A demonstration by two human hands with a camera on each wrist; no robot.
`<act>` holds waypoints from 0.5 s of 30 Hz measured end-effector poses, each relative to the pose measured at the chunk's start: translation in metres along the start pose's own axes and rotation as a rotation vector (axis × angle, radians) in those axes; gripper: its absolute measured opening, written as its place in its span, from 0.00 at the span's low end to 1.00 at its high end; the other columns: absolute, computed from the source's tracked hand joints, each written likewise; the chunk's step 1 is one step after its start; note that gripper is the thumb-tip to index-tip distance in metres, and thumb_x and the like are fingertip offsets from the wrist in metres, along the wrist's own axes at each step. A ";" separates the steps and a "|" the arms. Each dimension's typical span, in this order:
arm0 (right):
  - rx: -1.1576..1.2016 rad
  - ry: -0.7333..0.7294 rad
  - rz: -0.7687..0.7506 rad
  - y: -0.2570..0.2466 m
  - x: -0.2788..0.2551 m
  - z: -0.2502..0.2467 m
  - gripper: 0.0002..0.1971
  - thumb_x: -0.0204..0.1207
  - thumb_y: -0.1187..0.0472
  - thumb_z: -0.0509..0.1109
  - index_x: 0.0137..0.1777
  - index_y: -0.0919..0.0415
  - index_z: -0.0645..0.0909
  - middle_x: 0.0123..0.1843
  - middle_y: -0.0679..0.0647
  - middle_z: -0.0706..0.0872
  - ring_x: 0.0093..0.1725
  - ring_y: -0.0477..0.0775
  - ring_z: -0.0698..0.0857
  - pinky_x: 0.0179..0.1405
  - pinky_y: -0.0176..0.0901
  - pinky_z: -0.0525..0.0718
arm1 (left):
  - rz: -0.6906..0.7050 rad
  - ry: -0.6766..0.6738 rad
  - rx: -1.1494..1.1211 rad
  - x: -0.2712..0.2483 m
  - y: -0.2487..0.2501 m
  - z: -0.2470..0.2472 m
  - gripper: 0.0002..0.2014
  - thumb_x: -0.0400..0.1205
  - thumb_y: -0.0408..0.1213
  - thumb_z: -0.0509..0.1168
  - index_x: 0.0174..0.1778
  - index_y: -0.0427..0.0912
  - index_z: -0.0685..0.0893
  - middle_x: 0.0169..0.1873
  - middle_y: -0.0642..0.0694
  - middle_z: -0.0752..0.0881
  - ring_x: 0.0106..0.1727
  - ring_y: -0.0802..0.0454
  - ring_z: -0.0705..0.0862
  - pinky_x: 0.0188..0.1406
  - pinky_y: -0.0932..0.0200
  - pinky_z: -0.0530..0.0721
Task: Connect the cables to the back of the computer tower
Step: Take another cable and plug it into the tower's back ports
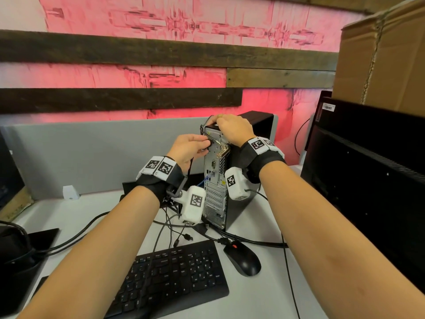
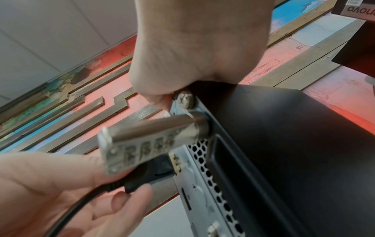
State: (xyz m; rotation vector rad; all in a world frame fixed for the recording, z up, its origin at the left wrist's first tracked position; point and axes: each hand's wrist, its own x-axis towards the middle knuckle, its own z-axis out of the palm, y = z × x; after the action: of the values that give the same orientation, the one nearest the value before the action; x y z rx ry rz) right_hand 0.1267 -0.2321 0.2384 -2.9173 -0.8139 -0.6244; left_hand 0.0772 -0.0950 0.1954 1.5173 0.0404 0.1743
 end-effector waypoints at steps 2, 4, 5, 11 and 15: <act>0.011 -0.003 0.000 0.001 0.001 0.000 0.23 0.81 0.66 0.54 0.72 0.50 0.76 0.76 0.48 0.76 0.75 0.55 0.74 0.71 0.58 0.74 | 0.092 0.032 0.085 -0.001 -0.003 -0.002 0.17 0.80 0.24 0.67 0.65 0.29 0.79 0.39 0.45 0.82 0.41 0.53 0.83 0.45 0.65 0.87; 0.011 0.004 -0.009 0.002 0.001 0.002 0.23 0.81 0.67 0.54 0.72 0.50 0.76 0.76 0.48 0.76 0.75 0.55 0.74 0.72 0.58 0.74 | 0.171 0.082 0.172 -0.001 -0.005 -0.001 0.17 0.79 0.24 0.67 0.65 0.29 0.79 0.35 0.46 0.81 0.39 0.54 0.83 0.46 0.61 0.88; 0.005 0.010 -0.013 0.002 0.001 0.002 0.23 0.81 0.67 0.54 0.72 0.50 0.76 0.76 0.47 0.76 0.75 0.54 0.74 0.71 0.58 0.74 | 0.205 0.110 0.217 0.000 -0.006 -0.001 0.18 0.79 0.24 0.68 0.65 0.29 0.80 0.34 0.46 0.81 0.39 0.52 0.84 0.49 0.57 0.89; 0.016 0.034 0.003 0.004 0.003 0.005 0.23 0.81 0.69 0.56 0.71 0.48 0.76 0.76 0.46 0.76 0.74 0.55 0.75 0.70 0.57 0.75 | 0.368 0.299 0.453 -0.004 -0.018 0.005 0.24 0.75 0.35 0.73 0.68 0.42 0.79 0.33 0.53 0.86 0.51 0.44 0.87 0.55 0.41 0.86; 0.035 0.043 0.012 0.004 0.003 0.006 0.24 0.81 0.69 0.56 0.71 0.48 0.77 0.76 0.46 0.76 0.74 0.55 0.75 0.70 0.56 0.74 | 0.449 0.363 0.550 -0.010 -0.016 0.013 0.24 0.78 0.36 0.70 0.72 0.42 0.76 0.43 0.44 0.89 0.56 0.46 0.85 0.63 0.53 0.81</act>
State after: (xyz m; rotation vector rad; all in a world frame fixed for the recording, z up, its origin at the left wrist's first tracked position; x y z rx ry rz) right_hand 0.1329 -0.2329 0.2347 -2.8649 -0.7945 -0.6622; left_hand 0.0706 -0.1103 0.1792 2.0092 0.0386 0.8539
